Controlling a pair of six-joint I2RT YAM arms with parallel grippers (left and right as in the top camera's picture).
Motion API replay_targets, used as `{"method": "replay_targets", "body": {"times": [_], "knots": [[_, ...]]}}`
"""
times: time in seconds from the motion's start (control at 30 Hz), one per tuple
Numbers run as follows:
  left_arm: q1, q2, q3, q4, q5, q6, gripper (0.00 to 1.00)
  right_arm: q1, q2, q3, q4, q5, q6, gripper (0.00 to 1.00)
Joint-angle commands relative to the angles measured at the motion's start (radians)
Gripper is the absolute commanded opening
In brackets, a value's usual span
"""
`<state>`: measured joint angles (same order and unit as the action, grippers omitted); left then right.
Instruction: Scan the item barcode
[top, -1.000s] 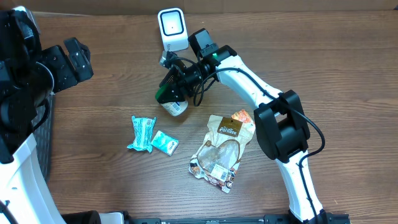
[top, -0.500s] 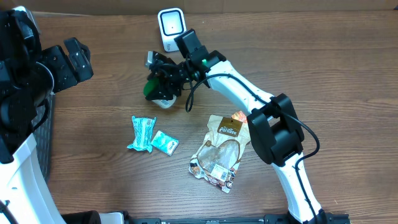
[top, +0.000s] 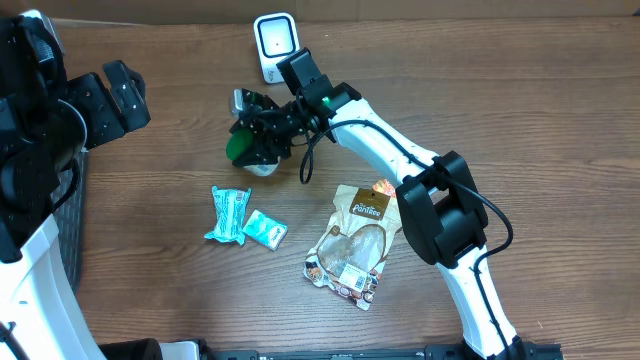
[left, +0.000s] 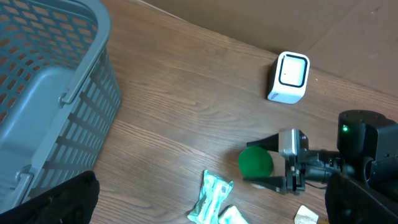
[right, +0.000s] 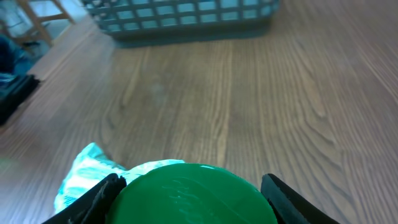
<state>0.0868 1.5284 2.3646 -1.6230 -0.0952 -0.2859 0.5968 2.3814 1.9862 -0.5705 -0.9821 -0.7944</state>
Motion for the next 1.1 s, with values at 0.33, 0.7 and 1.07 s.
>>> {"method": "replay_targets", "body": {"times": [0.33, 0.7, 1.07], "knots": [[0.005, 0.003, 0.007, 0.004, -0.009, -0.01, 1.0, -0.062, 0.004, 0.013, -0.202, -0.261, -0.349, 0.04], [0.005, 0.003, 0.007, 0.004, -0.009, -0.01, 0.99, -0.138, 0.004, -0.043, -0.274, -0.413, -0.445, 0.04], [0.005, 0.003, 0.007, 0.004, -0.009, -0.01, 1.0, -0.211, -0.067, -0.043, -0.417, -0.395, -0.5, 0.04]]}}
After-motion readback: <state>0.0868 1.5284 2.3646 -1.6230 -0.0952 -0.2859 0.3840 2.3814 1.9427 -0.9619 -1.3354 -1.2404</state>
